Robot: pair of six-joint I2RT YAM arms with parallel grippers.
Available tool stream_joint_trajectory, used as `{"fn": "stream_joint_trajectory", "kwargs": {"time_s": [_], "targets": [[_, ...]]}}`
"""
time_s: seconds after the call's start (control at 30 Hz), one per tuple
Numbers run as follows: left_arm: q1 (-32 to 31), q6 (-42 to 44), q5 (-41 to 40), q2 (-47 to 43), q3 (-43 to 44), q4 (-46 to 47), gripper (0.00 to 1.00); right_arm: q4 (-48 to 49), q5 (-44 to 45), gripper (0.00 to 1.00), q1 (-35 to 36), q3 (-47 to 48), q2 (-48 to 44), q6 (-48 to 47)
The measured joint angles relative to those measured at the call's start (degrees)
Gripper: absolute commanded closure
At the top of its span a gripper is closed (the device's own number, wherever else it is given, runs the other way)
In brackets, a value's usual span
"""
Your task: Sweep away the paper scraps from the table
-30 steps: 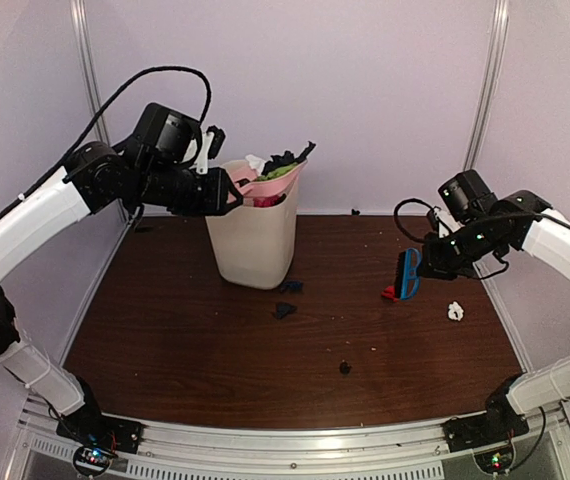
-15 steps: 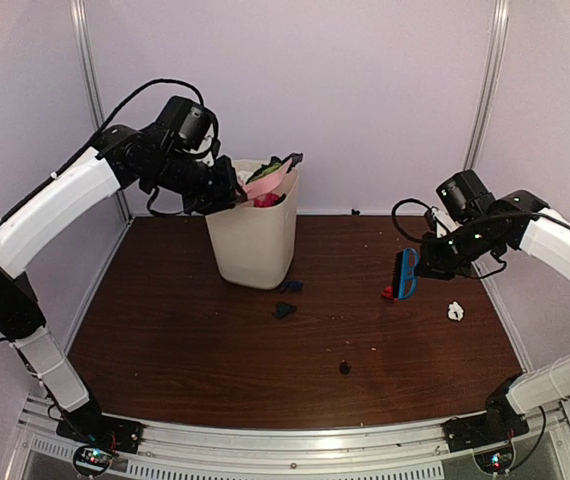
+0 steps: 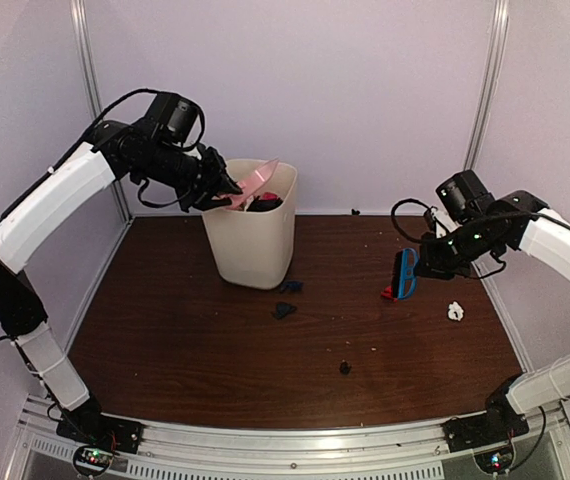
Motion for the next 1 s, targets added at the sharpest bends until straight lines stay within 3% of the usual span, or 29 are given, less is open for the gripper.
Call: {"fn": "stream_joint_trajectory", "kwargs": {"time_s": [1.0], "targets": [[4.8,-23.5,17.5,0.3,-1.4,5.4,1.00,1.7,0.0,1.00,0.0,-0.8,0.0,0.5]]}}
